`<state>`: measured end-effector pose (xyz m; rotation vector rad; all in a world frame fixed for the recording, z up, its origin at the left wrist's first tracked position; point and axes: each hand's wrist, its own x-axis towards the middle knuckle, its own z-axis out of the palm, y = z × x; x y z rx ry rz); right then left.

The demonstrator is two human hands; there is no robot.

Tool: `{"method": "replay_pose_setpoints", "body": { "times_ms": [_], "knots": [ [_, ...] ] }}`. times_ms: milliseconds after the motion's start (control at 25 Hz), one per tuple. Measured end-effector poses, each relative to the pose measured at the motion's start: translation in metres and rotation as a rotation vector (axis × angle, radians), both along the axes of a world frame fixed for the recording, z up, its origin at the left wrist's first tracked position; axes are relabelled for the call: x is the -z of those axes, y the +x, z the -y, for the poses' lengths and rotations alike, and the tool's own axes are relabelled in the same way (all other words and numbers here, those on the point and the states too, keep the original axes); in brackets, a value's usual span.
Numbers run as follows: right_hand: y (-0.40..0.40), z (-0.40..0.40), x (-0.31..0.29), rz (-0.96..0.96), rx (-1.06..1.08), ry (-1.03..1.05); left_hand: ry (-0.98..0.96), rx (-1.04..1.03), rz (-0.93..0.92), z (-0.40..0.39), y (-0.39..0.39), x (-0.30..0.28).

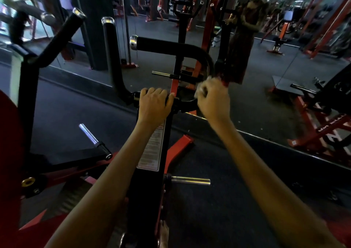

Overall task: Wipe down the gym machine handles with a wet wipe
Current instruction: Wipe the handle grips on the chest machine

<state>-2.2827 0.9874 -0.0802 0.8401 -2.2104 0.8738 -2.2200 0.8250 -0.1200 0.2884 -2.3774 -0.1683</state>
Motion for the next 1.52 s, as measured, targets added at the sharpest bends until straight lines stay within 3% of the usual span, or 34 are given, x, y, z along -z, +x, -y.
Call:
{"method": "replay_pose_setpoints", "body": {
  "times_ms": [160,480,880,1000,1240,1520],
  "knots": [
    [0.017,-0.003,0.02,0.033,-0.037,-0.022,-0.016,-0.004,-0.026,-0.001,0.0,0.001],
    [-0.038,0.012,-0.03,-0.181,0.027,-0.139,-0.018,-0.019,-0.041,0.0,-0.003,0.002],
    [-0.059,0.083,-0.113,-0.206,-0.438,0.316,-0.023,-0.049,-0.021,-0.003,-0.003,0.002],
    [-0.05,0.118,-0.124,-0.15,-0.474,0.436,-0.014,-0.055,-0.032,-0.003,-0.003,0.002],
    [-0.031,0.165,-0.125,-0.224,-0.557,0.513,-0.033,-0.04,-0.101,-0.002,-0.003,0.002],
    [-0.053,0.111,-0.12,-0.322,-0.474,0.64,0.01,-0.008,-0.035,-0.001,0.0,-0.001]
  ]
}}
